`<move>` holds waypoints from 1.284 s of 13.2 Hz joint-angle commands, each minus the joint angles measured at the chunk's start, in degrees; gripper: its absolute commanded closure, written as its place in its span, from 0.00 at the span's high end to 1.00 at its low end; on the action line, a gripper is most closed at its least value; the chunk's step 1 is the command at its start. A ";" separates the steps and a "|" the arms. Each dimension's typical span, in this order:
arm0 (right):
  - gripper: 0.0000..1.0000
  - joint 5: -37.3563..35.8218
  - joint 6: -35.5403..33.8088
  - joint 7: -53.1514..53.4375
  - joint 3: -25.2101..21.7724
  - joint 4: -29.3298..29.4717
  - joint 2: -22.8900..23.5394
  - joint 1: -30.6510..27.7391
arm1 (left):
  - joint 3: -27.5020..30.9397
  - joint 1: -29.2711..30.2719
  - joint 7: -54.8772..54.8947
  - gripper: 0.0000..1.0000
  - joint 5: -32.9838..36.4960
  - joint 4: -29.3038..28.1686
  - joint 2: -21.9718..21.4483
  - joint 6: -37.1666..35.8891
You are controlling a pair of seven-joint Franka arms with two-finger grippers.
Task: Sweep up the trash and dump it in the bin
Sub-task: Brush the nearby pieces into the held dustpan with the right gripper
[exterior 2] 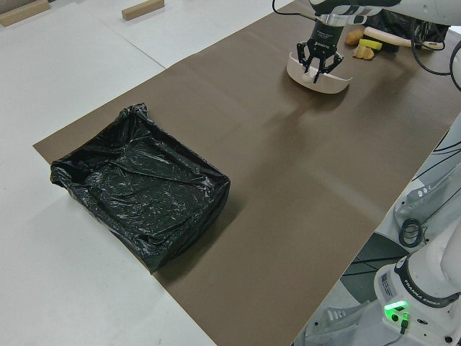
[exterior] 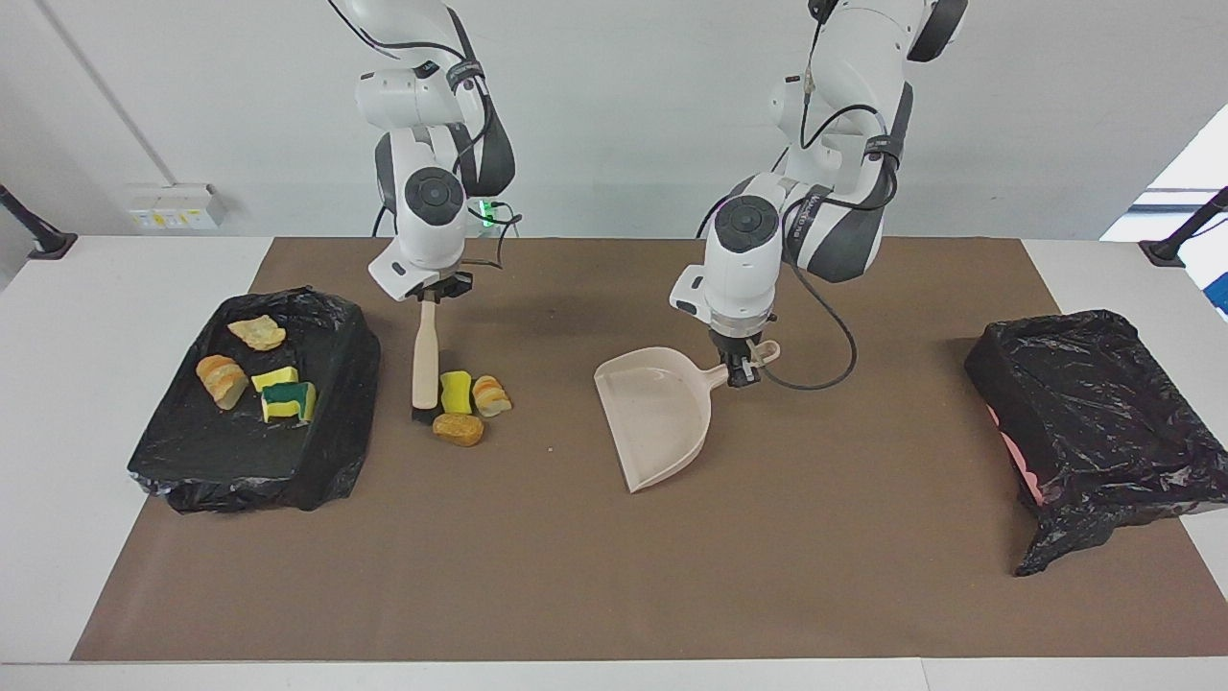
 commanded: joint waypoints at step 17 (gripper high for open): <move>0.00 34.64 -0.68 5.13 -0.16 17.94 8.58 15.96 | -0.24 2.04 2.19 0.00 0.49 -10.54 -5.49 8.38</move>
